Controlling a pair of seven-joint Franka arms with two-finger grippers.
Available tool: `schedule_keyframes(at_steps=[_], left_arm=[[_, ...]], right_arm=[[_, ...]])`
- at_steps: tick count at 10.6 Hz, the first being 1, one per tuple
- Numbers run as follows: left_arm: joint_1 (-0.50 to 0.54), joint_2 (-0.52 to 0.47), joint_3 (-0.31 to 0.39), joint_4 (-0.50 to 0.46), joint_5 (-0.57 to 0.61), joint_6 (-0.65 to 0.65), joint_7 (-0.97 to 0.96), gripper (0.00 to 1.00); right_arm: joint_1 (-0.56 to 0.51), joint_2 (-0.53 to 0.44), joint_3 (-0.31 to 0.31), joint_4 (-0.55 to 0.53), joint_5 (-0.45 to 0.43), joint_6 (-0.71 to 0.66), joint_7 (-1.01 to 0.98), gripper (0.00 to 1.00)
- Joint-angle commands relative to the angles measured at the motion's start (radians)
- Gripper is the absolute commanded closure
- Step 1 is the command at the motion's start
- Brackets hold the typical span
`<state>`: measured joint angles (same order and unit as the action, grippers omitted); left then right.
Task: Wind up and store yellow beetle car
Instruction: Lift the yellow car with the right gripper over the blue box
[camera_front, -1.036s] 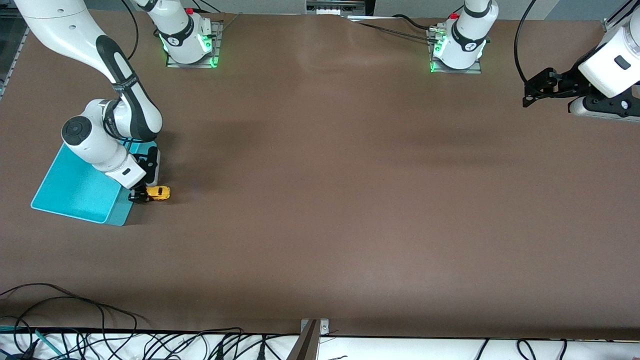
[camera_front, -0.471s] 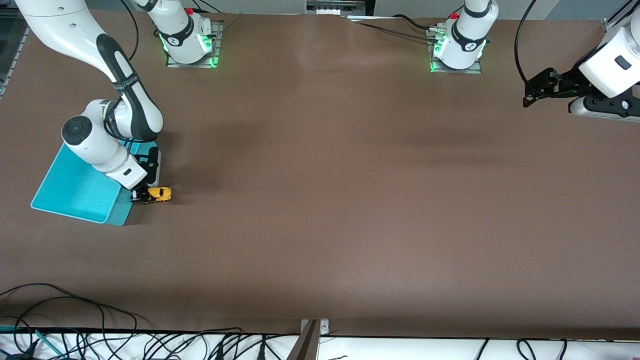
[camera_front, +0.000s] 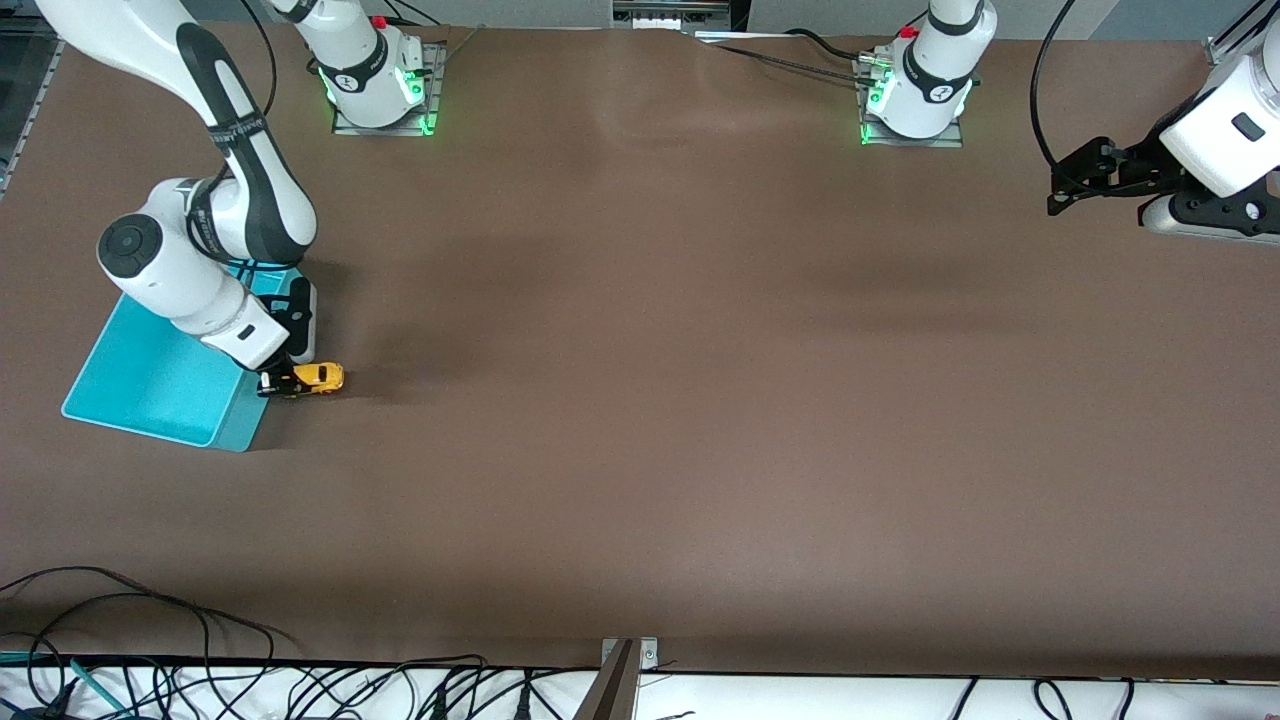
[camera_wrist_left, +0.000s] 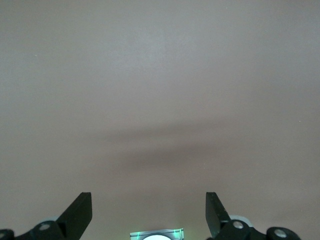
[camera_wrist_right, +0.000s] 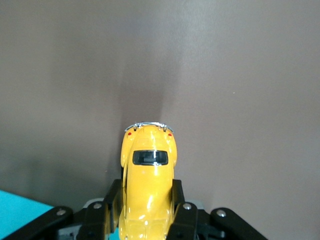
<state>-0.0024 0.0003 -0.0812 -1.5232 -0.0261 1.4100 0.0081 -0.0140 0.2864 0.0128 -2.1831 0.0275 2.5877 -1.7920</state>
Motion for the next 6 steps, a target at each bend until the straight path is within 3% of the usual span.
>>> schedule_keyframes(at_steps=[1,6], left_arm=[[-0.001,0.015,-0.003,0.029,0.008,-0.019,-0.007,0.0],[0.001,0.015,0.0,0.029,0.008,-0.019,-0.007,0.0]], right_arm=[[-0.012,-0.079,0.01,-0.01,0.012,-0.088,-0.023,1.0],[-0.061,-0.187,0.009,0.006,0.002,-0.244,-0.131,1.0]])
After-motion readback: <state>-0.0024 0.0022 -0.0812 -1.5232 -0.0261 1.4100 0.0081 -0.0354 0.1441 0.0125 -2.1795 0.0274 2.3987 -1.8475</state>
